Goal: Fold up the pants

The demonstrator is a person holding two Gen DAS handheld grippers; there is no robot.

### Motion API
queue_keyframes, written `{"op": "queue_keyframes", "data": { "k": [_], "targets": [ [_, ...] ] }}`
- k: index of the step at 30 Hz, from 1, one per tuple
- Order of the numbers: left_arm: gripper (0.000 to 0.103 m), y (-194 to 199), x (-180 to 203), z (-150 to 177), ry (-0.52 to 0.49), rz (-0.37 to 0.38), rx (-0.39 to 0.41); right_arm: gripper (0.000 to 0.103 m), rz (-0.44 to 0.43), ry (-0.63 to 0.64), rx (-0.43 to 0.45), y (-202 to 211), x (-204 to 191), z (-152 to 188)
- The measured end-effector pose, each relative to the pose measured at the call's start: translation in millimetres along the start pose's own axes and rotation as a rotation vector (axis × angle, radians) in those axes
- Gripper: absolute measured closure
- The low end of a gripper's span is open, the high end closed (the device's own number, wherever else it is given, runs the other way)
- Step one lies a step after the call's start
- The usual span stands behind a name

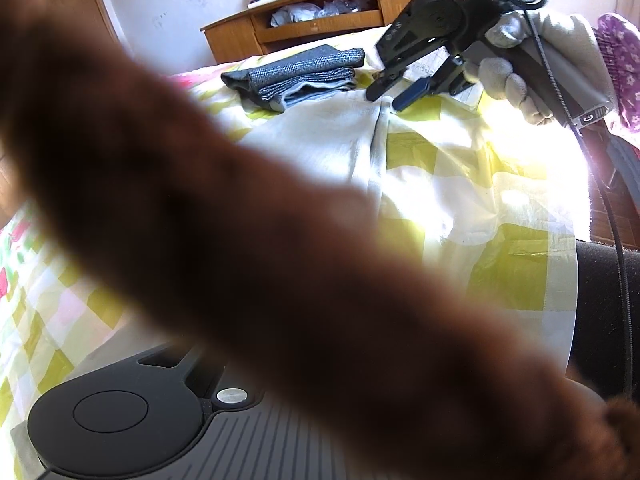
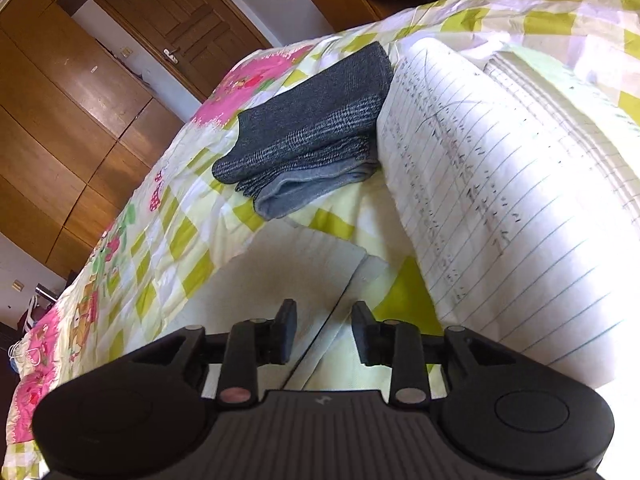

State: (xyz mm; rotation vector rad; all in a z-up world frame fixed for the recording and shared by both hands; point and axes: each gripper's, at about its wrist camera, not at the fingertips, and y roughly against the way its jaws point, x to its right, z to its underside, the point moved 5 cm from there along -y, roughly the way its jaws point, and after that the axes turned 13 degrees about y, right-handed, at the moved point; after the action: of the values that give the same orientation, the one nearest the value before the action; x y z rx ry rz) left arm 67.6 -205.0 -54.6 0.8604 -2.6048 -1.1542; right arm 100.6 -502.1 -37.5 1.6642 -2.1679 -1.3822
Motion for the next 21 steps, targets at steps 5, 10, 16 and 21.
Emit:
{"op": "queue_keyframes", "data": {
  "k": [5,10,16,21],
  "targets": [
    [0.086,2.0,-0.6,-0.9,0.019,-0.002,0.007,0.055,0.003,-0.037,0.002,-15.8,-1.8,0.1],
    [0.086,-3.5,3.1,-1.9,0.028,0.006,0.005,0.081,-0.046,-0.093,0.017,-21.1,-1.8,-15.3],
    [0.083,4.9,8.2,-9.5,0.072,0.043,0.043,0.082,0.02,-0.019,0.123,24.1,13.1,-28.3],
    [0.081,-10.5,17.1,6.3,0.046,0.055,-0.05,0.081,0.007,0.008,0.047,21.7,10.1,-17.2]
  ]
}}
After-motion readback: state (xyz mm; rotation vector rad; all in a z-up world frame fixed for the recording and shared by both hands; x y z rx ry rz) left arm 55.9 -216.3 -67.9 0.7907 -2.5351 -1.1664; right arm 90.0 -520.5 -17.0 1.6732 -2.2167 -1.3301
